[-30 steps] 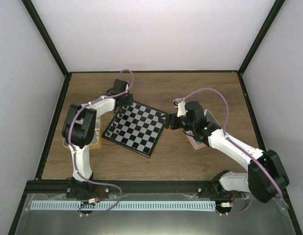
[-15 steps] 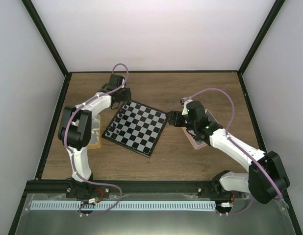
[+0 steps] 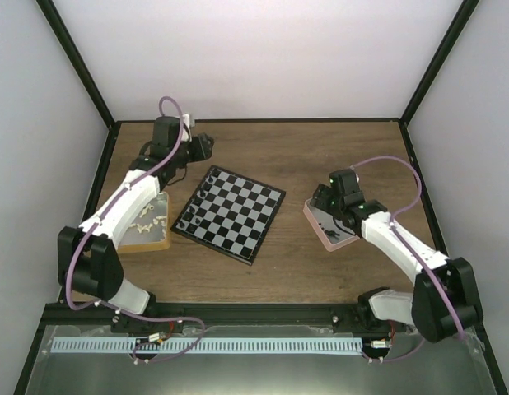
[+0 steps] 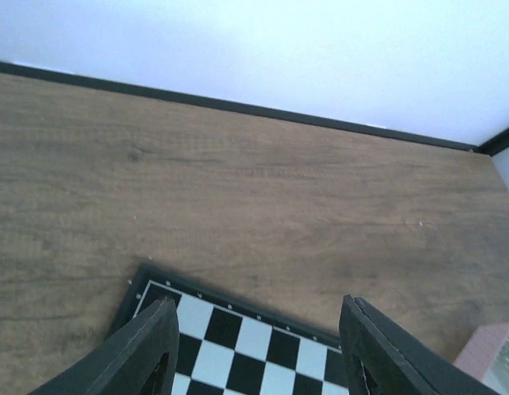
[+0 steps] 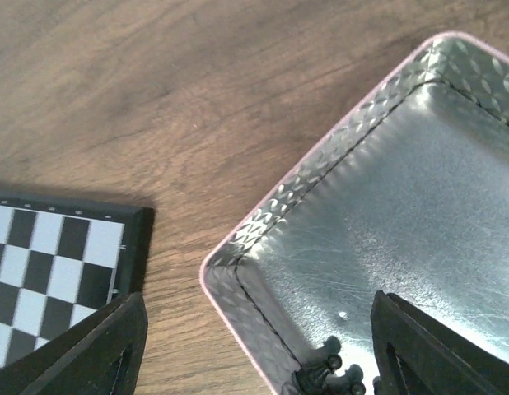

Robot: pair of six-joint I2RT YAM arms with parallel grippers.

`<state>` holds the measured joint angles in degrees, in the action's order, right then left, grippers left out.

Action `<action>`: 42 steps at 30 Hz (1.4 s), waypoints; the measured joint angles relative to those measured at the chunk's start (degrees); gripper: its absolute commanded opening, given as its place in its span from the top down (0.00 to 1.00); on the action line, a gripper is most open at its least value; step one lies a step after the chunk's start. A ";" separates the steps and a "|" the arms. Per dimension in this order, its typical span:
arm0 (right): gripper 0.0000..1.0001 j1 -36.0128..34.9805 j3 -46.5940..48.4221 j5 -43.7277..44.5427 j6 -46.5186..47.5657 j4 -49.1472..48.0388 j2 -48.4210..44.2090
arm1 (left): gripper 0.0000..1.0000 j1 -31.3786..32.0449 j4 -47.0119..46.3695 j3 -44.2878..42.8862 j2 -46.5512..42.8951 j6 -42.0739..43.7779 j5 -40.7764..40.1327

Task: Set up the chess pieces on the board
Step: Adjust the storage box at the center of the board.

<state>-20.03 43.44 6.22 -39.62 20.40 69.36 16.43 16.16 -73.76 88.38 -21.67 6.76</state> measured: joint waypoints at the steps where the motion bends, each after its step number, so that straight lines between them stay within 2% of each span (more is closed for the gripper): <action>1: 0.23 0.11 0.02 -0.11 -0.33 0.02 0.79 | 0.44 0.00 0.15 0.90 -0.96 -0.24 0.52; 5: 0.23 0.83 2.60 -0.42 -1.68 1.07 8.11 | 0.43 0.00 1.51 3.61 -3.34 -0.42 2.86; 10: 0.28 2.08 10.80 0.07 -4.07 1.05 18.88 | 0.42 0.00 4.07 4.57 -6.82 1.05 3.91; 18: 0.45 3.63 17.46 2.32 -6.14 0.15 30.58 | 0.41 0.00 5.25 5.29 -11.85 3.41 3.87; 22: 0.64 3.74 17.49 3.72 -5.92 0.28 31.58 | 0.41 0.00 5.77 6.10 -11.96 4.11 3.89; 27: 0.80 3.78 17.49 4.20 -3.21 -0.15 31.63 | 0.41 0.00 6.12 6.34 -12.00 4.61 4.37; 32: 0.85 3.82 17.27 2.12 1.97 -1.09 31.58 | 0.41 0.00 6.12 6.38 -12.72 5.22 5.20; 42: 0.85 2.47 13.40 -6.73 12.79 -1.46 26.82 | 0.41 0.00 6.01 6.58 -12.98 5.29 6.71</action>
<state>-17.56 56.84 -0.51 -26.83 18.94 96.18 16.43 22.17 -67.18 75.40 -16.38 13.47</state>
